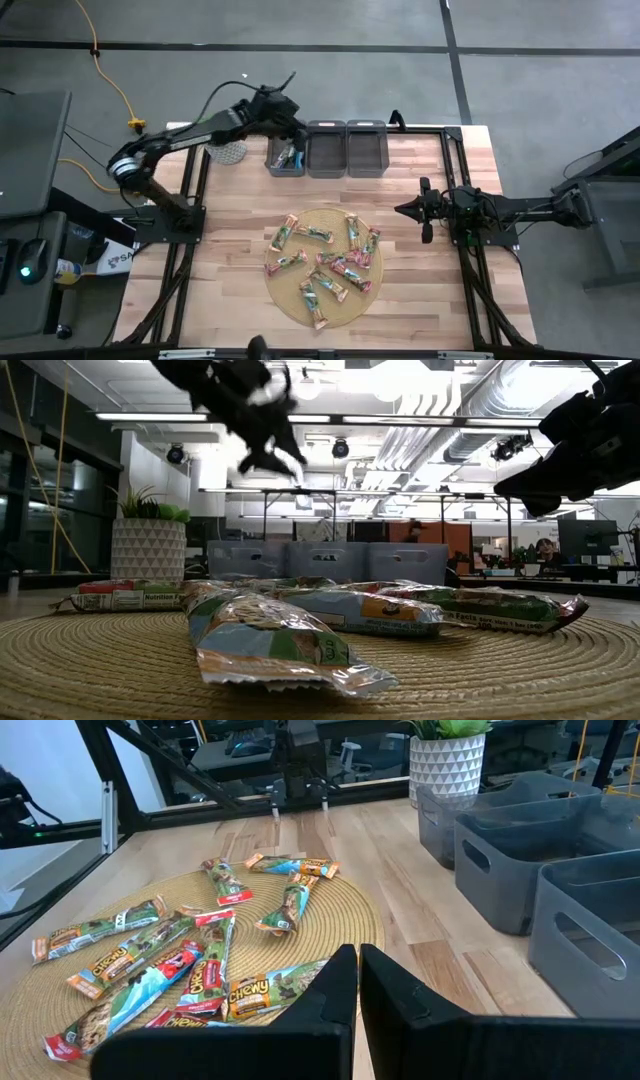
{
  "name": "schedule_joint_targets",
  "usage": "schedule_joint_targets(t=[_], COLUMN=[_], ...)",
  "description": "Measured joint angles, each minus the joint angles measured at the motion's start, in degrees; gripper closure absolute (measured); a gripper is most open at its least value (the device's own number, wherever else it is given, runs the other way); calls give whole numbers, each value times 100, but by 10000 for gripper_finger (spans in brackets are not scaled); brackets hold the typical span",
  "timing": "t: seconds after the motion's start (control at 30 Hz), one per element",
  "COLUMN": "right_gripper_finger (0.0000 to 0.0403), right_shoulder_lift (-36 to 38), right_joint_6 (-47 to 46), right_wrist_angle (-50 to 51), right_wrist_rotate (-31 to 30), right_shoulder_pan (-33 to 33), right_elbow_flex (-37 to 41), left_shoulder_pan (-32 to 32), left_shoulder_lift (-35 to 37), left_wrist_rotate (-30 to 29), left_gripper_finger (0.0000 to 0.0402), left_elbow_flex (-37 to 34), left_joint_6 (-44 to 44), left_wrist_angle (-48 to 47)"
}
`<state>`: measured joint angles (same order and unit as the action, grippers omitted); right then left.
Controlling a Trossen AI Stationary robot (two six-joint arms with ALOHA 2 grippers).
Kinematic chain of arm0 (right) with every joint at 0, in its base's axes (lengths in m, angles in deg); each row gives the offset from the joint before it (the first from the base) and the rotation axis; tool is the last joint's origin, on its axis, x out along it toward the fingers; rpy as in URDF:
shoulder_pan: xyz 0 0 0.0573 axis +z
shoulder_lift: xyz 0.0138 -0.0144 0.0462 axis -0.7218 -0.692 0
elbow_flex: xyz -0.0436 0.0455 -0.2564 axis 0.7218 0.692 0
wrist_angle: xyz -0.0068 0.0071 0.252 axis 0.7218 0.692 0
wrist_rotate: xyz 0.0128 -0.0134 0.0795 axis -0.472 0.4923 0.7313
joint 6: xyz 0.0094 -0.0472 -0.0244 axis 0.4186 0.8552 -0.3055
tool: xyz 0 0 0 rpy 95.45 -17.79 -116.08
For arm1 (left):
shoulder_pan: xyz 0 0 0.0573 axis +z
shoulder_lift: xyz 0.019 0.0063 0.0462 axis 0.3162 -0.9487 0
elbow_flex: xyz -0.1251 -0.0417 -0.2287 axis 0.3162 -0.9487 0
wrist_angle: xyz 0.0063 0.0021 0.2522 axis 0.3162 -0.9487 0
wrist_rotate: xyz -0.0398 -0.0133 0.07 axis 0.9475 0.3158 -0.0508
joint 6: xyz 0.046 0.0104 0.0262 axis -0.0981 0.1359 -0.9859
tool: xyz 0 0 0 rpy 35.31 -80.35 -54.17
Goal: Pick and place Granola Bars by type
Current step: Put the yellow granola bar into the middle black bin
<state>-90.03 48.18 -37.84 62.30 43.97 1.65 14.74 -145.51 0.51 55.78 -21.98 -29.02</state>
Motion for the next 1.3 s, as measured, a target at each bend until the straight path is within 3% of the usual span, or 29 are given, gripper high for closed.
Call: schedule_joint_targets(t=[0.3, 0.53, 0.67, 0.8, 1.1, 1.3], right_gripper_finger=[403, 403, 403, 403, 403, 403], right_shoulder_lift=[-1, -2, -2, -2, -1, -2], right_joint_6=[-1, 0, 0, -1, -1, 0], right_wrist_angle=[-2, -1, 0, -2, -2, -2], right_wrist_rotate=[-2, -1, 0, 0, -2, 0], right_shoulder_pan=[1, 1, 0, 2, 0, 1], right_elbow_flex=[1, -1, -2, 1, 1, 0], left_shoulder_pan=[-331, -558, -1043, -1612, -2976, -3841], left_shoulder_lift=[1404, 3186, 4124, 4719, 5045, 4868], left_wrist_rotate=[-171, 49, 50, -304, -990, -2249], left_gripper_finger=[205, 205, 205, 205, 205, 205], left_elbow_flex=[-102, -1746, -2605, -3264, -4310, -4452], left_joint_6=[-631, 134, 402, 477, 1375, 2532], left_wrist_angle=[-1054, -316, 130, 148, 426, 619])
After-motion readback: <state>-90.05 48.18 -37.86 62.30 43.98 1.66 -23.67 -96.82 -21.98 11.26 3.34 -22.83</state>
